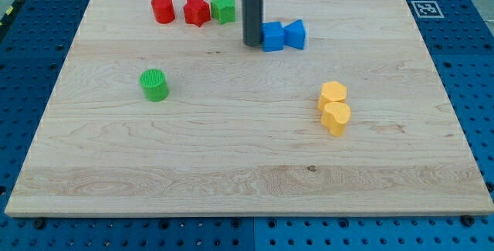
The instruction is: Slide the green star to the green circle
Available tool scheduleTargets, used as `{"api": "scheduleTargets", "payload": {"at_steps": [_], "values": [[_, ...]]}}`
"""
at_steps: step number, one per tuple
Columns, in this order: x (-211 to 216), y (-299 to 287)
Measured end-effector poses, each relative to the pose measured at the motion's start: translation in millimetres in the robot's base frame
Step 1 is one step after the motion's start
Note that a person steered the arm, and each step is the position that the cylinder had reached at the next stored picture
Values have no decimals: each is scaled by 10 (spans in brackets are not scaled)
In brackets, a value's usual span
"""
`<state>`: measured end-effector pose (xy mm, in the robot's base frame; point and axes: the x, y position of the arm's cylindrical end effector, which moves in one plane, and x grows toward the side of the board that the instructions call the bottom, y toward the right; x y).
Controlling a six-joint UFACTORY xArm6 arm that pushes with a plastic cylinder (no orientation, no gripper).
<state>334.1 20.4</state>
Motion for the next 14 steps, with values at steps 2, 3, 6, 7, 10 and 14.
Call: {"api": "scheduleTargets", "payload": {"at_steps": [2,3,6,7,10,14], "values": [[-108,530],[-415,531],[-1241,-427],[-1253,-863],[-751,-820],[-568,-29]]}}
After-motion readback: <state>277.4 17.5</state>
